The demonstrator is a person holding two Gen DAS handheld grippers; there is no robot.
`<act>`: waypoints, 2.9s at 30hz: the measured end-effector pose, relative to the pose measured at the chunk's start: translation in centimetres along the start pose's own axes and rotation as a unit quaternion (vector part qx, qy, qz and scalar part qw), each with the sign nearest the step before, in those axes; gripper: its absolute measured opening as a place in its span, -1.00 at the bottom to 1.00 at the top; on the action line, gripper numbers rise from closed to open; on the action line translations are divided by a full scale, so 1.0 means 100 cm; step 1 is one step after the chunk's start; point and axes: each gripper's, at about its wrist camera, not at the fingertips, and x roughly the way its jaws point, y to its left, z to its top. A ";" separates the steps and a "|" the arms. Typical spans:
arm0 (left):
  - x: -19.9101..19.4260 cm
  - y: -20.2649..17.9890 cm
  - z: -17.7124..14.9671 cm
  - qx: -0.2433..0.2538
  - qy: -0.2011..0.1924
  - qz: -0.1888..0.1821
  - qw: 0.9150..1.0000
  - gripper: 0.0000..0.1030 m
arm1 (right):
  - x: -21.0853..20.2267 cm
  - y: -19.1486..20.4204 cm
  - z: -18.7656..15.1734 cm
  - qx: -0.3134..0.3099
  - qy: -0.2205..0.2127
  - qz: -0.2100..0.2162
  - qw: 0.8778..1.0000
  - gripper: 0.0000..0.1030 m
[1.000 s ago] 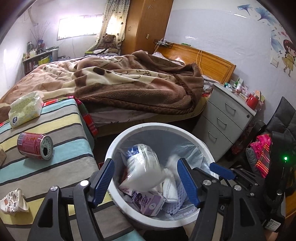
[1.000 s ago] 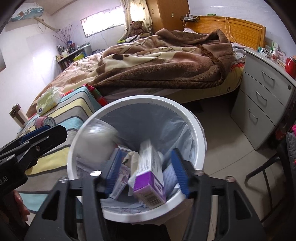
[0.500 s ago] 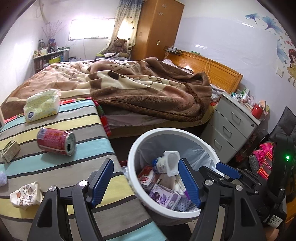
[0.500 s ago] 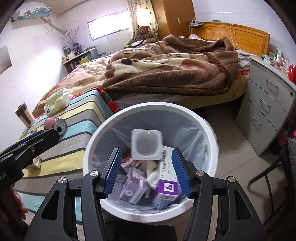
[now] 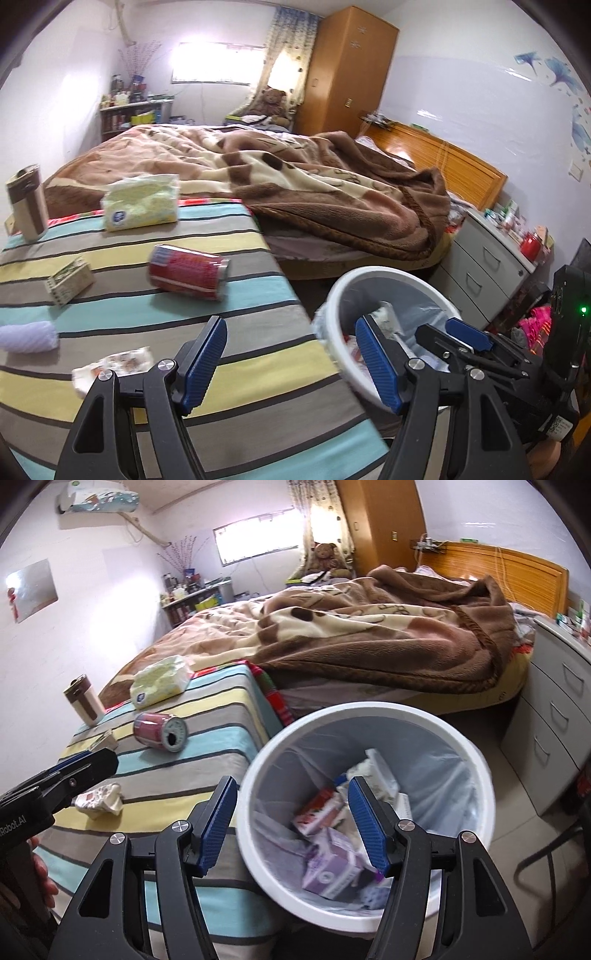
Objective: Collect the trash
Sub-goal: 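Move both tools back over the bed, then grasp the patterned paper cup with the left tool while the right tool grasps the red can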
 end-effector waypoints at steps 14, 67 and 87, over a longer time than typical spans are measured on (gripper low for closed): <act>-0.026 0.077 -0.013 -0.027 -0.005 0.041 0.999 0.40 | 0.020 0.050 0.015 -0.061 -0.004 0.056 0.997 0.24; 0.012 0.136 -0.054 -0.012 0.124 -0.047 0.991 0.54 | 0.141 0.160 0.050 -0.287 0.071 0.105 0.949 0.42; 0.012 0.125 -0.061 -0.031 0.139 -0.025 0.989 0.07 | 0.129 0.144 0.034 -0.229 0.106 0.110 0.961 0.21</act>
